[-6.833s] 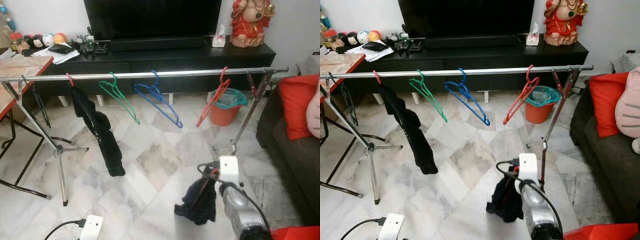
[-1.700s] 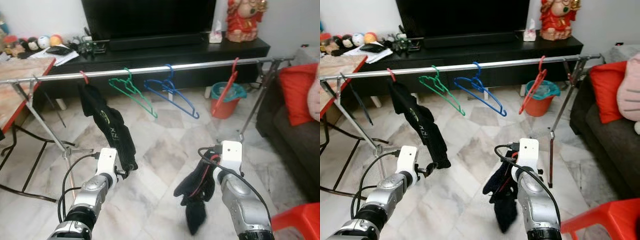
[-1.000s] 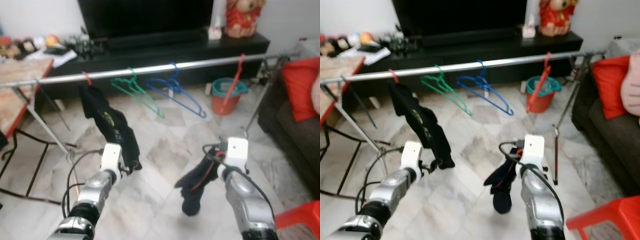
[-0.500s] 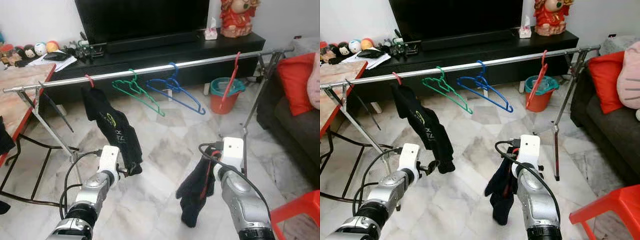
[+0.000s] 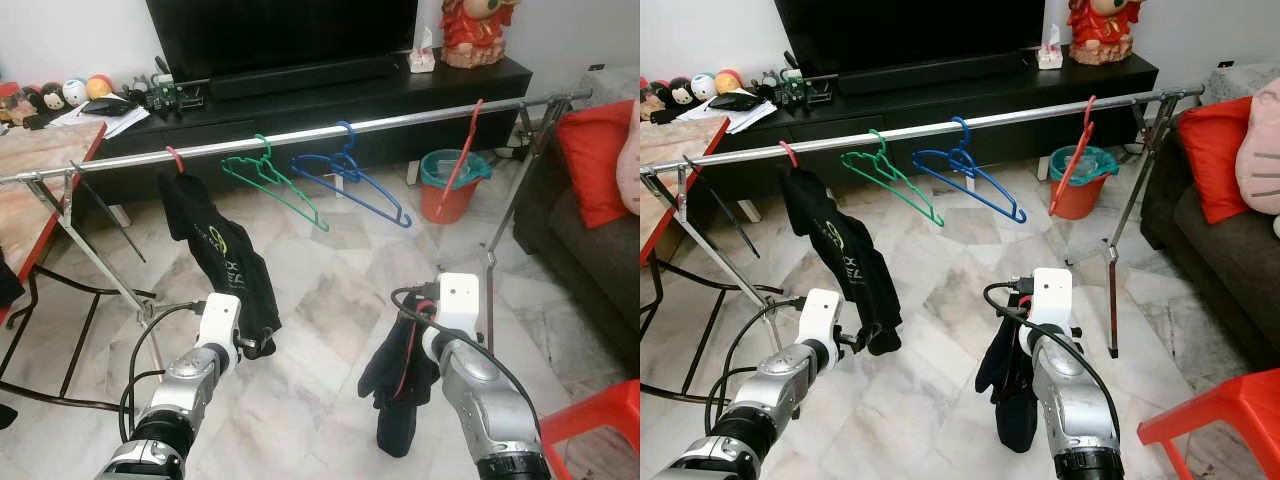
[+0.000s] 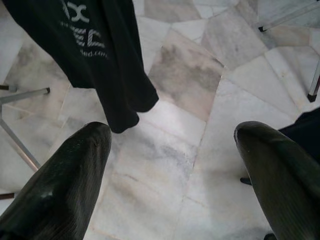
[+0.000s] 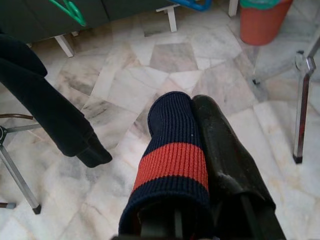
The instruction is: Hang hanger
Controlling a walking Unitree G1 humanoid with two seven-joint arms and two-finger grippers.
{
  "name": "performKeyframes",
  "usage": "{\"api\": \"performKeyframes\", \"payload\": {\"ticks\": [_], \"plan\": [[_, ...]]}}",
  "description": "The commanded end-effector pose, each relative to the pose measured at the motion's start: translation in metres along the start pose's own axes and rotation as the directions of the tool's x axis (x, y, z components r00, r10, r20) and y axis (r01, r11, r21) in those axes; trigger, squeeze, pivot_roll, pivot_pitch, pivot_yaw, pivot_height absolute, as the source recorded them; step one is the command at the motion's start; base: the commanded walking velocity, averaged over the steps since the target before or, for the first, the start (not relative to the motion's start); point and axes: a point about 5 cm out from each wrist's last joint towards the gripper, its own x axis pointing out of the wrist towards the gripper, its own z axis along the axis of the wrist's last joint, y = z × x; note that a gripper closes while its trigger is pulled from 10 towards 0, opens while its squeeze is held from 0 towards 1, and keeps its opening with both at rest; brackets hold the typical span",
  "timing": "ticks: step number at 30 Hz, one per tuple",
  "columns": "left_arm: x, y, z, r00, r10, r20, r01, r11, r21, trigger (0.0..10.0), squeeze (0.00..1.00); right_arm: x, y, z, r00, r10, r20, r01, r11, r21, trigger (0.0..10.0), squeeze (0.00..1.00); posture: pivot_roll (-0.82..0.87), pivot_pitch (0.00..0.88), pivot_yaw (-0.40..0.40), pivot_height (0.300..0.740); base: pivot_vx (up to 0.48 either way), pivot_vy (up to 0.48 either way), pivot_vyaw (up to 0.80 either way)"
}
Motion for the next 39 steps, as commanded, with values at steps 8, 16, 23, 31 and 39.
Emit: {"api": "performKeyframes", "payload": {"ticks": [8,16,23,31,39], "plan": [[-0.005,0.009,-0.006,0.999,0.042,0.003,-0.041,0.997,-0.067,10.0,0.00,-0.001,0.004,0.025,0.996,0.025,0.085,-0.016,0.995,-0.101,10.0,0.00,-0.16,0.000,0.100,0.740,0.000,0.000,0.00],[-0.010,0.012,-0.013,0.996,0.092,0.017,-0.089,0.989,-0.121,10.0,0.00,0.000,0.001,0.027,0.996,0.046,0.074,-0.035,0.988,-0.154,10.0,0.00,-0.15,0.000,0.060,0.740,-0.155,0.000,0.00],[-0.008,0.009,-0.011,0.996,0.083,0.020,-0.080,0.990,-0.118,10.0,0.00,0.003,0.003,0.035,0.995,0.049,0.084,-0.035,0.986,-0.166,10.0,0.00,-0.17,0.000,0.065,0.740,-0.272,0.000,0.35],[-0.006,0.004,-0.008,0.997,0.068,0.025,-0.065,0.992,-0.107,10.0,0.00,0.003,0.006,0.038,0.994,0.070,0.082,-0.055,0.982,-0.179,10.0,0.00,-0.18,0.000,0.072,0.740,-0.304,0.000,0.00],[-0.006,0.004,-0.007,0.998,0.055,0.022,-0.053,0.995,-0.090,10.0,0.00,0.003,0.007,0.040,0.995,0.062,0.081,-0.048,0.985,-0.166,10.0,0.00,-0.18,0.000,0.079,0.740,-0.305,0.000,0.00]]}}
